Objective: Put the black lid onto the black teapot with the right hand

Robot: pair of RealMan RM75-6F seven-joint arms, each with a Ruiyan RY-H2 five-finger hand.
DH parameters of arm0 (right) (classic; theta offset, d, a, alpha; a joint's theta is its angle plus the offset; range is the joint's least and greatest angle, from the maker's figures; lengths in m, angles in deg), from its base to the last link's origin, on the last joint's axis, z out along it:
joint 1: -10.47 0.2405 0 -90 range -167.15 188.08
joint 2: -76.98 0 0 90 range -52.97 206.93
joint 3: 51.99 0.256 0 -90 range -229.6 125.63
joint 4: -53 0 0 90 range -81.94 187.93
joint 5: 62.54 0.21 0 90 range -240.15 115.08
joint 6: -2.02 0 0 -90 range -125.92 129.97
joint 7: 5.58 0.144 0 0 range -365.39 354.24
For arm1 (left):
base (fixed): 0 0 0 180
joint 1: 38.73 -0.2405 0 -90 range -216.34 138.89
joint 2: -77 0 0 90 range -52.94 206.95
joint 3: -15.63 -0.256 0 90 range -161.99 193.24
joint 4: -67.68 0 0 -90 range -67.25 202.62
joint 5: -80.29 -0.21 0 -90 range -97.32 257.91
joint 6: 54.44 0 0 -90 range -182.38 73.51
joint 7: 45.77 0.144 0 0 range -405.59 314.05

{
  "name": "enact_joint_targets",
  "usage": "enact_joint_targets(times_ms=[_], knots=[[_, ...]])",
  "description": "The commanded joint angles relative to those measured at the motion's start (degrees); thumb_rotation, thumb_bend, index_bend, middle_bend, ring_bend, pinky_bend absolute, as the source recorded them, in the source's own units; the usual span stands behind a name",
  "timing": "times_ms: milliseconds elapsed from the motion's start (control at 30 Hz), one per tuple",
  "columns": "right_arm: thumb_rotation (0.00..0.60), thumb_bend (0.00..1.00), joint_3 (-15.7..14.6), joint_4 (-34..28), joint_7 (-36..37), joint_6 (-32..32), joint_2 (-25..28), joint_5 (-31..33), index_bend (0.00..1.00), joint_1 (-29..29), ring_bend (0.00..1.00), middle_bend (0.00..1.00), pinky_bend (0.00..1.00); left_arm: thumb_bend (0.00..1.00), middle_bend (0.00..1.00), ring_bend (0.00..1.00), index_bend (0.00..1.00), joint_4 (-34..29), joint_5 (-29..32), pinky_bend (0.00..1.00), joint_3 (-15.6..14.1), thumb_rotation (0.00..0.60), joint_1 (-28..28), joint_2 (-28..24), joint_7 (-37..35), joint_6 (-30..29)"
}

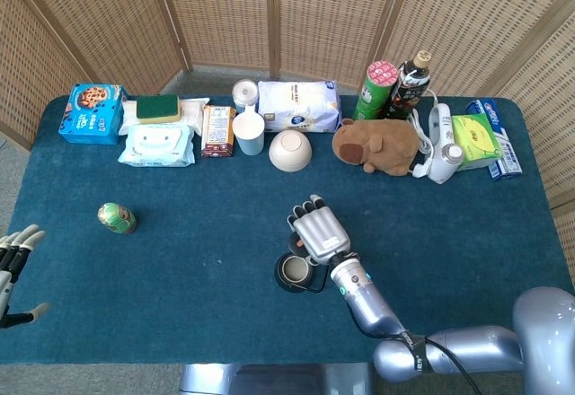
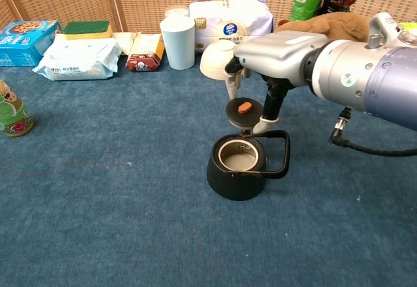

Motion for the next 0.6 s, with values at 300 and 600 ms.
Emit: enact_joint_targets(times_ms=[300, 600], knots=[[0.600, 0.20, -0.09, -3.83, -2.34, -1.39, 0.50, 3.09, 0.43, 1.08, 0.24, 0.30, 0.12, 0.11, 0.00, 0.00, 0.00, -0.02, 0.07, 0.05, -0.03, 0.600, 0.08, -0.14, -0.02, 0.14], [0.600, 0.20, -1.20, -5.73, -3.28, -1.36, 1.75, 5.45, 0.45, 1.59, 0.24, 0.30, 0.12, 0.11, 0.00, 0.00, 0.00, -0.17, 0.03, 0.05, -0.14, 0.600, 0.01, -0.12, 0.29, 0.10]])
